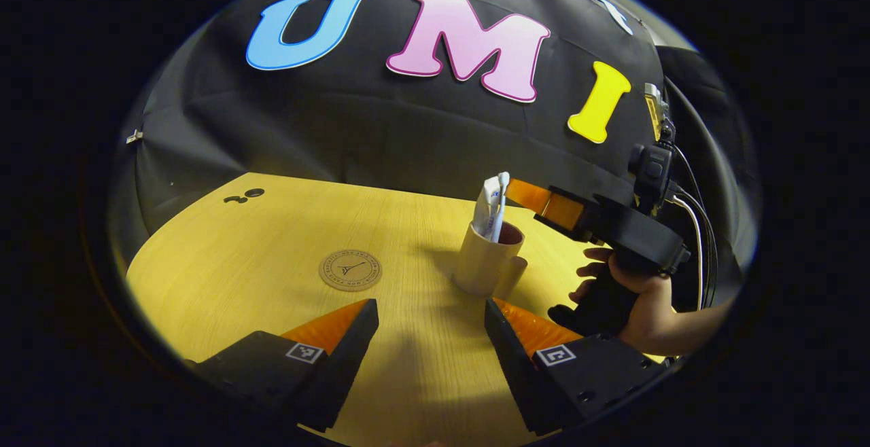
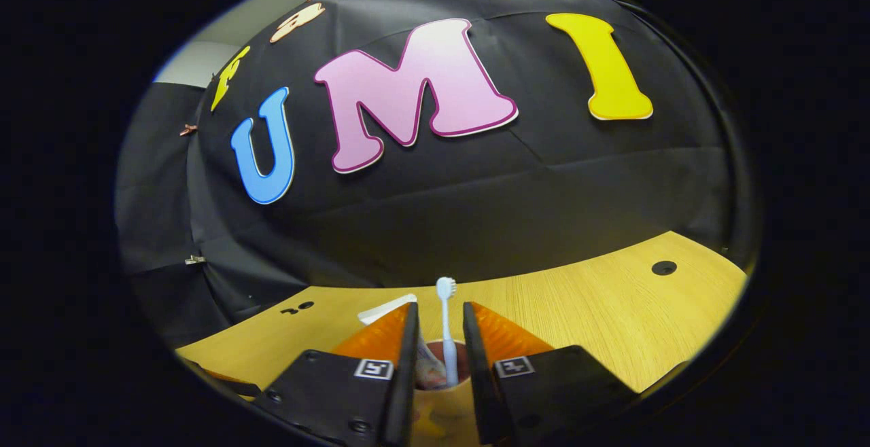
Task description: Put the toothbrush and toothpaste on the desktop into the cup, then pick up the cup and place it on the coaster on the desktop.
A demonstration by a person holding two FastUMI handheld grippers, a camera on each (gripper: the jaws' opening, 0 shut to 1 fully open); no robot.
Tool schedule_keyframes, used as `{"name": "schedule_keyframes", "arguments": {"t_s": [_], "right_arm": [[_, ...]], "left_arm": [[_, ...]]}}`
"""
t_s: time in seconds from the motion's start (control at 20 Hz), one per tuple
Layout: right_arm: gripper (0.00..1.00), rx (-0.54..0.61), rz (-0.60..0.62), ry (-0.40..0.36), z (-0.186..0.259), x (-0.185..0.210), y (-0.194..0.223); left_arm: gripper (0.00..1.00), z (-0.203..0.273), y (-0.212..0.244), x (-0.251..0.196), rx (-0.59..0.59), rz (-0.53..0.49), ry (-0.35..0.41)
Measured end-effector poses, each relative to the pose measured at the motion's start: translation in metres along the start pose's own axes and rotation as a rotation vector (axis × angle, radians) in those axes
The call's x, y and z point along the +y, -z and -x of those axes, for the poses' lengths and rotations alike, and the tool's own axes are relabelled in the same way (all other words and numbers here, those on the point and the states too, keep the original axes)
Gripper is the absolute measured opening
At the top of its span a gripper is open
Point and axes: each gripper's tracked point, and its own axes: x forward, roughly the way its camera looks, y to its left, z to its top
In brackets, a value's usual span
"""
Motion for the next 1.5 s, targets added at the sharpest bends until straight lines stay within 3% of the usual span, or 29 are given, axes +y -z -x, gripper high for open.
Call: {"name": "schedule_keyframes", "arguments": {"t_s": [0.15, 0.2, 0.25, 0.3, 0.55, 0.95, 1.15, 1.3, 1.5], "right_arm": [[0.84, 0.021, 0.017, 0.001, 0.021, 0.001, -0.005], [0.89, 0.026, 0.019, 0.007, 0.024, -0.001, -0.009], [0.82, 0.044, 0.014, 0.015, 0.027, -0.002, -0.01], [0.95, 0.067, 0.004, 0.02, 0.03, -0.004, -0.011], [0.97, 0.216, -0.028, 0.071, 0.03, -0.013, -0.016], [0.98, 0.484, 0.001, 0.049, 0.034, -0.002, -0.002], [0.97, 0.641, 0.027, 0.022, 0.037, 0.011, 0.025], [0.98, 0.757, -0.029, -0.001, 0.034, 0.026, 0.05], [0.98, 0.89, 0.003, 0.013, 0.028, 0.021, 0.077]], "left_arm": [[0.98, 0.009, 0.0, 0.001, 0.001, -0.014, -0.004], [0.98, 0.012, 0.001, 0.003, 0.002, -0.013, -0.009], [0.97, 0.016, 0.001, 0.005, 0.004, -0.013, -0.015], [0.98, 0.021, 0.002, 0.006, 0.005, -0.016, -0.023], [0.98, 0.043, 0.001, 0.019, -0.007, -0.023, -0.062], [0.98, 0.079, -0.001, 0.046, -0.031, 0.012, -0.144], [0.97, 0.093, -0.002, 0.063, -0.044, 0.041, -0.193], [0.98, 0.105, -0.001, 0.074, -0.031, 0.043, -0.224], [0.98, 0.122, -0.004, 0.087, -0.028, 0.035, -0.265]]}}
